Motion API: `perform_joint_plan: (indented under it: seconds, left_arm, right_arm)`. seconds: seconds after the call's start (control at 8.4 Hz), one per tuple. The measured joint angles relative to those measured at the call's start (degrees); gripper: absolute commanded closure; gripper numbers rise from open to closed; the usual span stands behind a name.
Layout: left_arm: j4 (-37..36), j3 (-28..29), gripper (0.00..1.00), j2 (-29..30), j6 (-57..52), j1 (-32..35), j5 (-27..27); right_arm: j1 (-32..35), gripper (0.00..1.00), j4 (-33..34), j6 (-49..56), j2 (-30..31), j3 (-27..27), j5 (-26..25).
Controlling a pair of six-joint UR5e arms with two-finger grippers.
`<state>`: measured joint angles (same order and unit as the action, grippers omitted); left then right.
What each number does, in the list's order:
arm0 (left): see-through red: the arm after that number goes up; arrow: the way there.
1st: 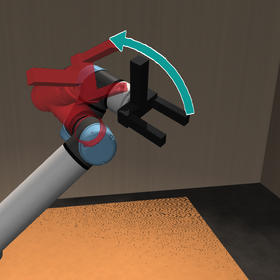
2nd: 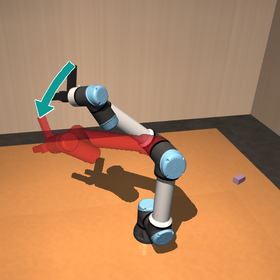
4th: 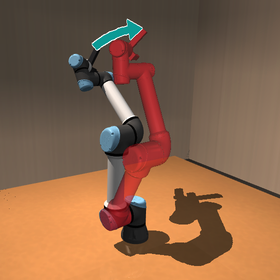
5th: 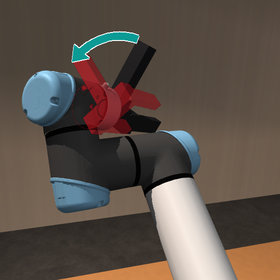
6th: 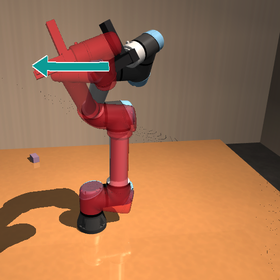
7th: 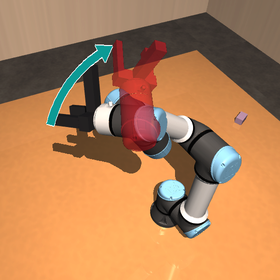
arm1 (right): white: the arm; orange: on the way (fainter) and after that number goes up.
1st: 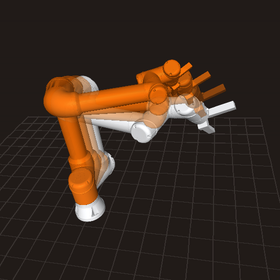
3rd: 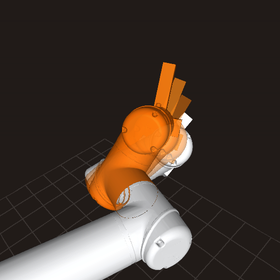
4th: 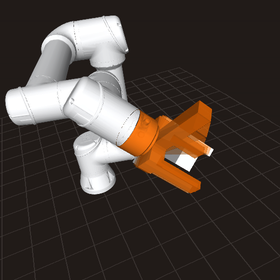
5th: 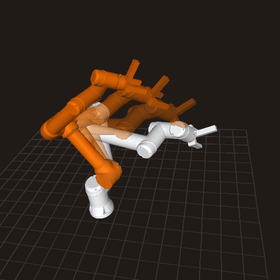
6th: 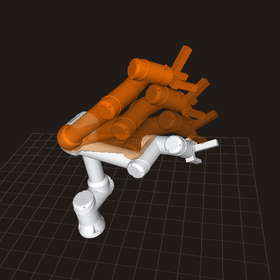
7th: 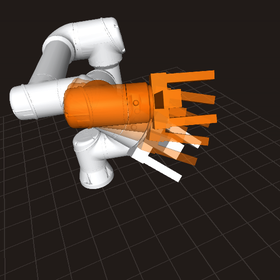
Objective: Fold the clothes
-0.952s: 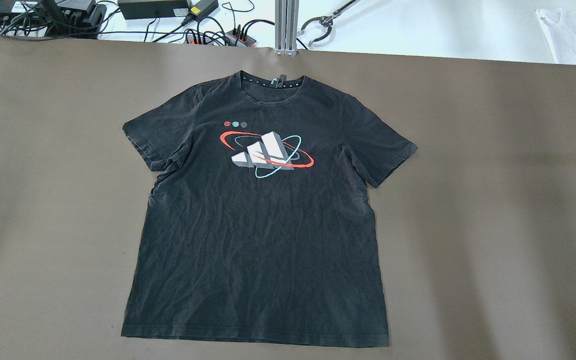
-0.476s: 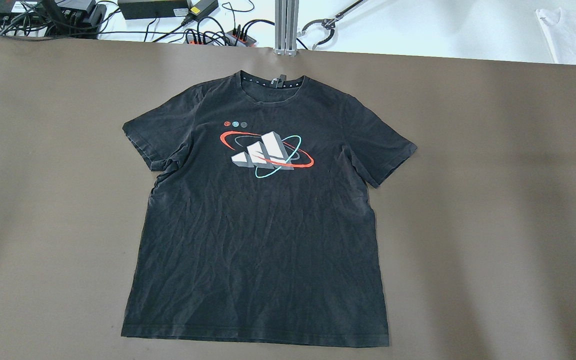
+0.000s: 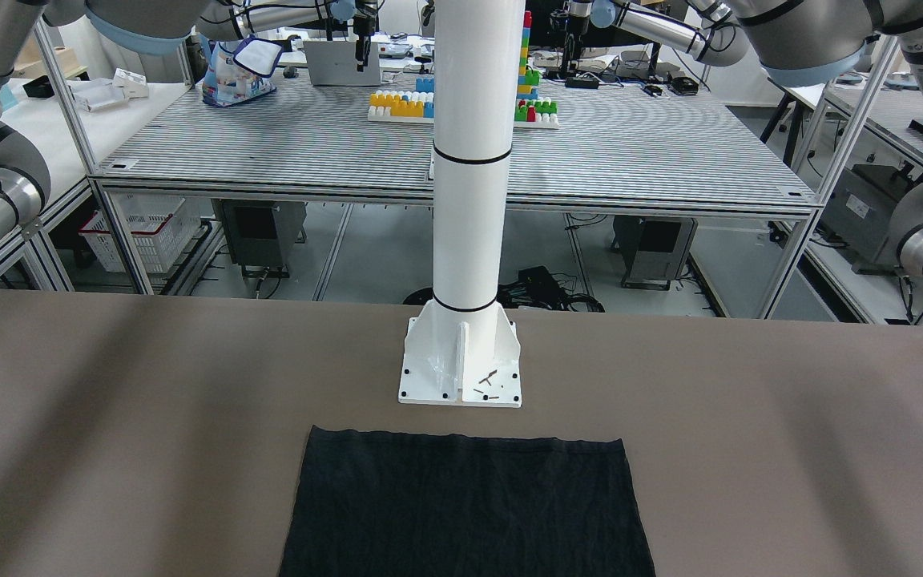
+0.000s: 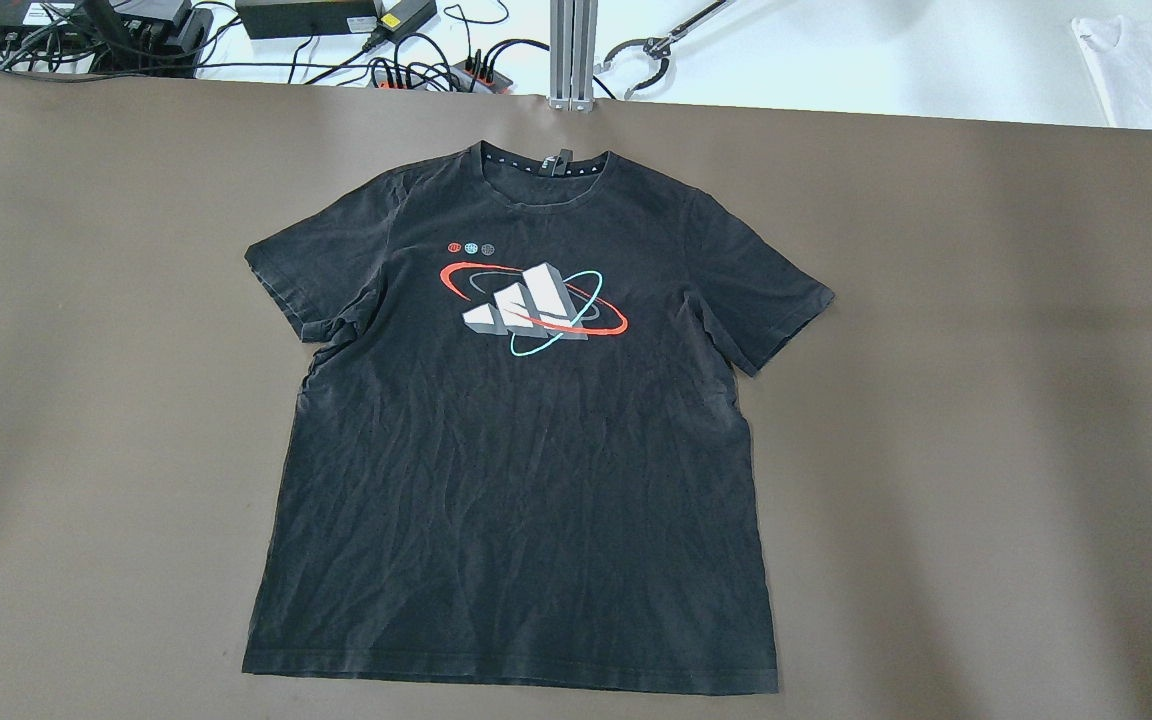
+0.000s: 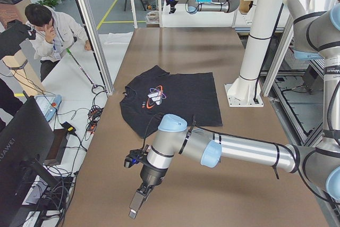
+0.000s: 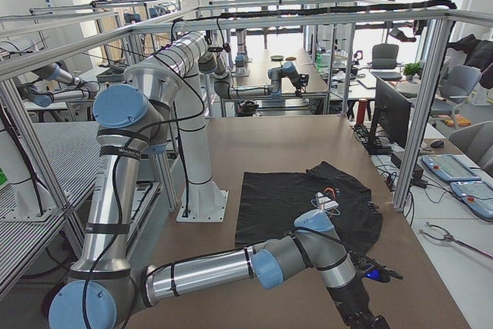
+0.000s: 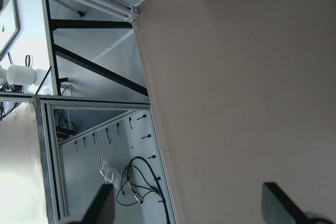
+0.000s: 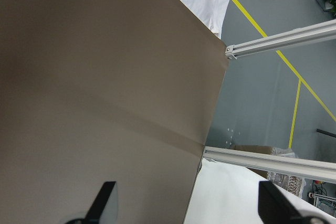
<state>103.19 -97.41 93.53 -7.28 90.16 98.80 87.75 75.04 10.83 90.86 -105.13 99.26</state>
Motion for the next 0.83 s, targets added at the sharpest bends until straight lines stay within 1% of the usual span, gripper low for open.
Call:
perform_joint_plan:
  seconds: [0.6, 0.83]
  left_arm:
    - [0.4, 0.7, 0.0, 2.4, 4.7, -0.1, 0.6]
    - [0.4, 0.9, 0.0, 3.7, 6.9, -1.5, 0.7]
  right_arm:
    - [-0.2, 0.06, -0.4, -0.7, -0.1, -0.2, 0.5]
    - [-0.8, 0.06, -0.1, -1.2, -1.3, 0.5, 0.4]
